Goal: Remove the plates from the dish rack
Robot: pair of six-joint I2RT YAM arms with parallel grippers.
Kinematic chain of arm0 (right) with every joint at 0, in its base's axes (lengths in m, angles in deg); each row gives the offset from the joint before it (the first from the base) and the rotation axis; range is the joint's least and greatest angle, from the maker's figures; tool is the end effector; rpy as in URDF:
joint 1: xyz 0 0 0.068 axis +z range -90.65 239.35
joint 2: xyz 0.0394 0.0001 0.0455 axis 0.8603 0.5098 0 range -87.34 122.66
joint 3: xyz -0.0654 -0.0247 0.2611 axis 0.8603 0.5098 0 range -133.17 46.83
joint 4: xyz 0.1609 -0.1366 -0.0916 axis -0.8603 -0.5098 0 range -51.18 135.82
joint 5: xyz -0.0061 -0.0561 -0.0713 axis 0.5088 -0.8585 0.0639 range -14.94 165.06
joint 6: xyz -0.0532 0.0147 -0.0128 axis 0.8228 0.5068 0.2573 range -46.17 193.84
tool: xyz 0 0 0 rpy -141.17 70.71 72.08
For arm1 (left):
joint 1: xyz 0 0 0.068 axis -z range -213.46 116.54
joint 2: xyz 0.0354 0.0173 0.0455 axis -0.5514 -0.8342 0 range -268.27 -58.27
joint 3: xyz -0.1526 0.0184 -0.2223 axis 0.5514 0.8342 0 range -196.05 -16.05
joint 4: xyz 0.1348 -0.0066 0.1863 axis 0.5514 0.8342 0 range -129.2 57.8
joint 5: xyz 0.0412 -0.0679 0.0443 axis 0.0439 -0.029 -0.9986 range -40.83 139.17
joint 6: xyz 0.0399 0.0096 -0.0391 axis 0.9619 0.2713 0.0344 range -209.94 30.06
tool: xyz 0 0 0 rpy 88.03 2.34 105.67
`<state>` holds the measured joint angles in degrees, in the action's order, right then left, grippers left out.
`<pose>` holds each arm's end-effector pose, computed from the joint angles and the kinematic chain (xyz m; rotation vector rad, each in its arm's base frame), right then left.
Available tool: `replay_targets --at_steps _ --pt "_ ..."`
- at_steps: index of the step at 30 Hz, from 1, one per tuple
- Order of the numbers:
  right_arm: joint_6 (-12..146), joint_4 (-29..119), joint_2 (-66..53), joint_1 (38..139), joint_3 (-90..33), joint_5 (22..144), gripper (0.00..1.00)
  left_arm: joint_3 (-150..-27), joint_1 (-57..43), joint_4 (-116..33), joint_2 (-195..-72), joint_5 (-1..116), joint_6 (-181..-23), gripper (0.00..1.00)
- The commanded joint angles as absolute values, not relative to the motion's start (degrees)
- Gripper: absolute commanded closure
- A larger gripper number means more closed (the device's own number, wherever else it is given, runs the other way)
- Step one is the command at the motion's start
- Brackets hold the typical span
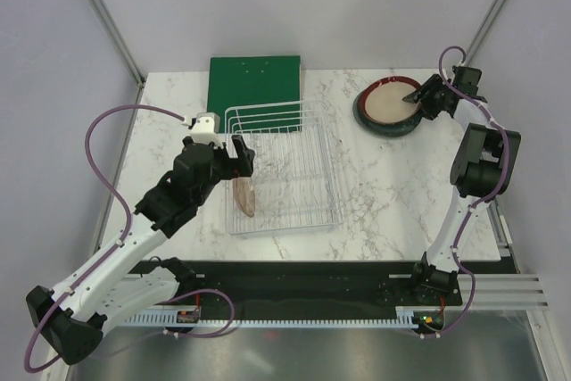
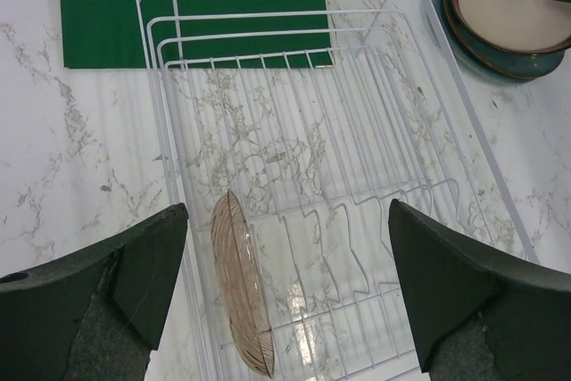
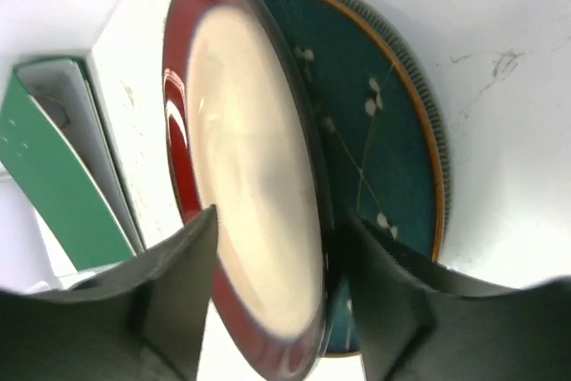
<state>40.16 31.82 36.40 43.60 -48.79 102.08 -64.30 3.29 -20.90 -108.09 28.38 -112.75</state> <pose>0.4484 -0.1077 0.2108 0.7370 2.1872 0.7033 0.1435 -0.0895 0.3295 -0.0121 1.9102 -0.3588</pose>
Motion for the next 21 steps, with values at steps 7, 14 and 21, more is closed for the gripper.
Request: replay_targets --at_steps 7,14,21 --pt "44.4 26.5 33.5 44.1 -50.0 99.5 0.23 -66.8 3.5 -18.0 -106.9 26.7 -110.0 0.00" --pt "53.5 15.0 31.3 47.1 -55.5 86.2 0.09 -67.8 4.1 -14.9 -108.8 24.9 -108.7 0.00" --pt "58.5 6.5 30.6 52.3 -62.1 69.6 0.04 -68.6 5.0 -12.4 -109.4 22.0 -108.0 0.00"
